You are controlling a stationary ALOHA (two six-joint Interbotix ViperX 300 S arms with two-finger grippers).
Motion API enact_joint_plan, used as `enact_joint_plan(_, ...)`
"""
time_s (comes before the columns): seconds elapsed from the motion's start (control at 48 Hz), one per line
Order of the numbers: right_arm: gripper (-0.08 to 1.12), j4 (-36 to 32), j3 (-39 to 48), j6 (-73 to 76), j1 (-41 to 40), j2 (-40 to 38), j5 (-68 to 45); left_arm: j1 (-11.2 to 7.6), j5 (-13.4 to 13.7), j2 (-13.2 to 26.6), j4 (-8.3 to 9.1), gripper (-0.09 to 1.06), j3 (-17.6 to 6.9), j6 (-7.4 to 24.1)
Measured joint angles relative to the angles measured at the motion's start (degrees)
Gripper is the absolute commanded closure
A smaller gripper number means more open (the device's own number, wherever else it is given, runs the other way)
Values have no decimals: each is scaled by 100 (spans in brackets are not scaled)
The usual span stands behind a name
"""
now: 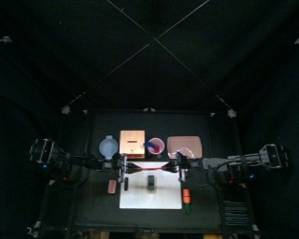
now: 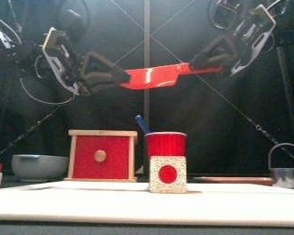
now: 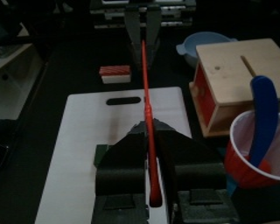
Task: Cut the sushi into 4 pieces with the knife
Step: Cut the sushi into 4 pieces
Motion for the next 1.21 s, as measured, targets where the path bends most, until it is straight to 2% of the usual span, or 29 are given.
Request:
enact_joint_plan(0.312, 94, 176, -378, -9, 62, 378, 1063, 0, 404, 9, 9, 64, 9, 0)
enact_joint_plan(0.604, 95, 281, -519, -9, 185, 773, 1354, -193, 949, 123, 105, 65, -18, -9)
enact_joint_plan(0.875, 95, 316, -562, -26, 229, 1160, 1617, -246, 1222, 431, 176, 65, -123, -9)
enact_joint_plan(1.208, 95, 316, -562, -26, 237, 1626, 1670, -255, 1538, 914, 176, 65, -360, -9)
